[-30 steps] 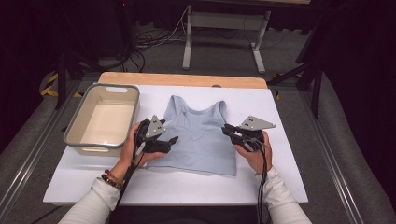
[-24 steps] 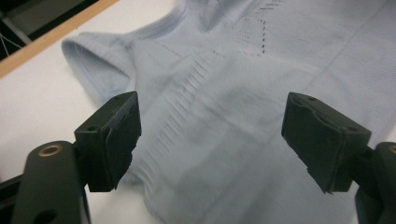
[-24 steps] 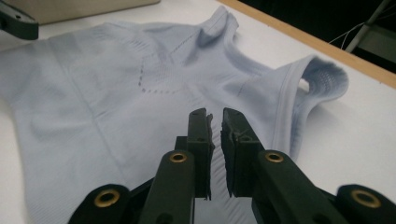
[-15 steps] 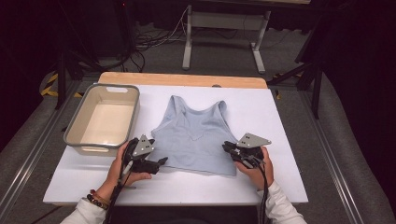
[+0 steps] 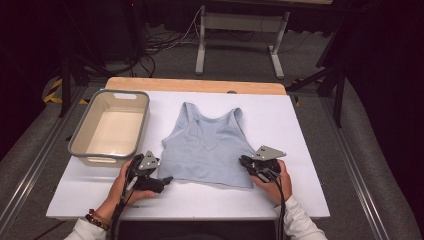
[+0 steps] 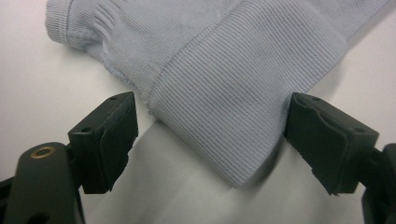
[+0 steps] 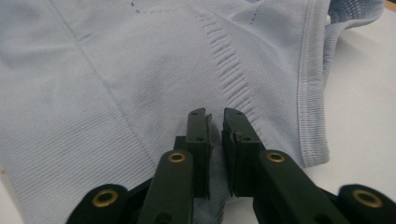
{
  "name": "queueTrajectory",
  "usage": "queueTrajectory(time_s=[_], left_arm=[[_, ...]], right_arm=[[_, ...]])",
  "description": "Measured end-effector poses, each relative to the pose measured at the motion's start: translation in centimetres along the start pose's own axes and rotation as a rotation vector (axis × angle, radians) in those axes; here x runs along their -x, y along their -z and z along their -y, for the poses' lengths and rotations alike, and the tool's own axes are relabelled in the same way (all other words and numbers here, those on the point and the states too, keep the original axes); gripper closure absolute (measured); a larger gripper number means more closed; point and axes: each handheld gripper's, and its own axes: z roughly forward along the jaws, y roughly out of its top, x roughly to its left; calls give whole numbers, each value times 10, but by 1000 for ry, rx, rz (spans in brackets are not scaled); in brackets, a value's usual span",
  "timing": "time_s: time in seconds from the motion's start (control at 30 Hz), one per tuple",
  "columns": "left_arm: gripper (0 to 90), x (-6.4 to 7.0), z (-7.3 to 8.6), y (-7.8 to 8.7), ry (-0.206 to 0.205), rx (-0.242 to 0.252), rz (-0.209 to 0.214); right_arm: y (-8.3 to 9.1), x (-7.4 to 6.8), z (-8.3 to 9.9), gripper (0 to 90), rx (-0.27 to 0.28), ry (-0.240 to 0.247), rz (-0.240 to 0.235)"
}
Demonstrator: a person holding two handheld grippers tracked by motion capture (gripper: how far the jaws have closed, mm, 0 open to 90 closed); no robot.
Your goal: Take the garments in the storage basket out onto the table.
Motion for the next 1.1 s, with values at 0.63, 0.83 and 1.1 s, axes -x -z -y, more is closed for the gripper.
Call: queueTrajectory(time_s=[0.63, 0.83, 1.1], left_arm=[[575, 1, -6, 2, -50, -20, 81], [832, 4, -7, 2, -84, -14, 54], [846, 8, -7, 4, -120, -10, -30]], right_arm=[[-4, 7, 2, 385, -10, -47, 21], [-5, 7, 1, 385, -5, -53, 11], [0, 6, -2, 457, 26, -48, 51]])
